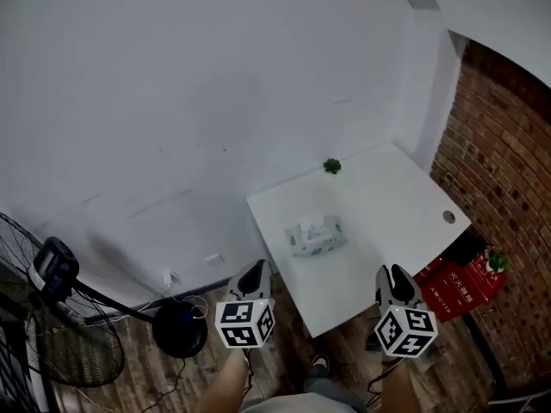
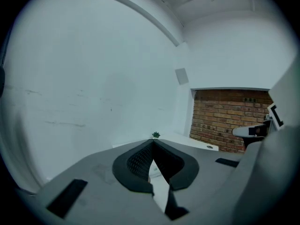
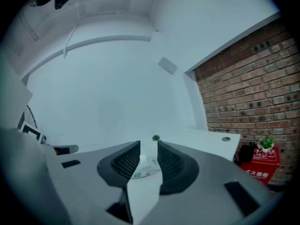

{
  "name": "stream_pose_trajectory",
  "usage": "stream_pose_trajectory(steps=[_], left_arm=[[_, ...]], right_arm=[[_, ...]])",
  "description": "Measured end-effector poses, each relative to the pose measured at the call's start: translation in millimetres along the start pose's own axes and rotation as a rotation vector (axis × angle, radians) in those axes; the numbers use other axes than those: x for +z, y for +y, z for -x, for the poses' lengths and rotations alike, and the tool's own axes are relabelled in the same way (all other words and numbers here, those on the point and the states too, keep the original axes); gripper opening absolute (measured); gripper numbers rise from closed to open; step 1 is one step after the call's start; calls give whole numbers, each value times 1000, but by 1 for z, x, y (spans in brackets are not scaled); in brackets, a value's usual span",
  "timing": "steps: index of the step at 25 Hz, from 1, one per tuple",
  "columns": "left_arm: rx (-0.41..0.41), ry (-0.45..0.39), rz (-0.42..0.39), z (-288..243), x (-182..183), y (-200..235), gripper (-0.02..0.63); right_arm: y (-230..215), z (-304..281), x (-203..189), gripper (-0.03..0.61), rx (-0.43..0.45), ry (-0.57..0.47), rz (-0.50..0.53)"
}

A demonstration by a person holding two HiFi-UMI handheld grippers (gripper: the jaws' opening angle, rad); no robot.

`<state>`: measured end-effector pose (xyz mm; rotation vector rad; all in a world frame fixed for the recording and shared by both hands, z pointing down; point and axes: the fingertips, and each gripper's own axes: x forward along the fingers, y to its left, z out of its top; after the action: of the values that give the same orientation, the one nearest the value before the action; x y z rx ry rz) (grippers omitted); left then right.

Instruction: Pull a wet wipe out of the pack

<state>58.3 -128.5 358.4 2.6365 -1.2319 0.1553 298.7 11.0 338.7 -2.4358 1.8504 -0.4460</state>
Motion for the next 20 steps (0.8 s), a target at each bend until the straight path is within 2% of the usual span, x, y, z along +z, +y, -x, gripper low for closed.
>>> stream_pose_trajectory(steps=[6,11,17,20], left_arm=[[64,16,26,-44,2,4,0],[111,52,51,-68,-7,26,0],[83,94,93,-99,-22,38,0],[76,117,99,-107,-29,42,0]], right_arm=[[-19,-61,8,115,69,48,8],[-16,-103,6,115,109,90,10],[-13,-132,-5,115,101,107,-31],[-10,-137,-15,115,101,143,-8]])
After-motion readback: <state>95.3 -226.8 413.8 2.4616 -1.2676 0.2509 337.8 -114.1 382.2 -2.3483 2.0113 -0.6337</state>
